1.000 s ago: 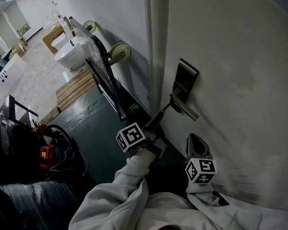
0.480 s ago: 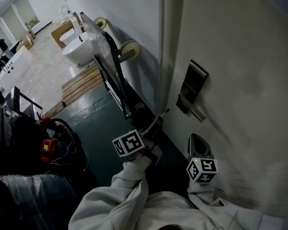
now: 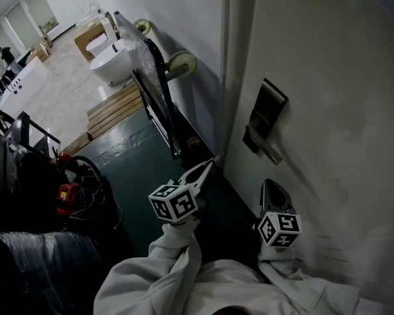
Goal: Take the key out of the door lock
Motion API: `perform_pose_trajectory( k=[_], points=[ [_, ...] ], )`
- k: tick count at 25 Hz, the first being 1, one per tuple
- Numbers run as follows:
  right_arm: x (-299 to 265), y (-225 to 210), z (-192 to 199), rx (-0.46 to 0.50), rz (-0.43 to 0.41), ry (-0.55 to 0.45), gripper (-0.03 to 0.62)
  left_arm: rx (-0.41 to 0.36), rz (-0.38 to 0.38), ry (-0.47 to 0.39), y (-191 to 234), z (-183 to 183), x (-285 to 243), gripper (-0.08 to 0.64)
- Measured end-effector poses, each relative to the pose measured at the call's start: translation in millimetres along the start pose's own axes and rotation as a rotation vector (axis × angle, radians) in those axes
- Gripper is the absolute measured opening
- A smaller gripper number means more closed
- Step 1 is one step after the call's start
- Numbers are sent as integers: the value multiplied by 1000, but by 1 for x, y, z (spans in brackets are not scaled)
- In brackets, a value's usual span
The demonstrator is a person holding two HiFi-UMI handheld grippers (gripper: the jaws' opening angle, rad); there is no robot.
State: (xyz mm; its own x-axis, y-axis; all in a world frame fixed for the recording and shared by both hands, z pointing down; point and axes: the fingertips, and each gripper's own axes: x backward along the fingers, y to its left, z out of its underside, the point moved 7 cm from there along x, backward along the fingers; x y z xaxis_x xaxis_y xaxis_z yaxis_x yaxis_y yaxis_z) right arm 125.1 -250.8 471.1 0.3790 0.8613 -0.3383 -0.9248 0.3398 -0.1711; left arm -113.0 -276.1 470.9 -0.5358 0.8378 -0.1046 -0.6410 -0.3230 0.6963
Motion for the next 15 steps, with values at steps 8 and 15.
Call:
perform_pose_trajectory(
  k=[8,15],
  points=[
    [7,-20,-7,5,39,-14,52,-180,-1,7,-8,2,2,26],
    [11,-22,-11,35,11,-18,52,-355,6,37,-10,7,6,26]
  ],
)
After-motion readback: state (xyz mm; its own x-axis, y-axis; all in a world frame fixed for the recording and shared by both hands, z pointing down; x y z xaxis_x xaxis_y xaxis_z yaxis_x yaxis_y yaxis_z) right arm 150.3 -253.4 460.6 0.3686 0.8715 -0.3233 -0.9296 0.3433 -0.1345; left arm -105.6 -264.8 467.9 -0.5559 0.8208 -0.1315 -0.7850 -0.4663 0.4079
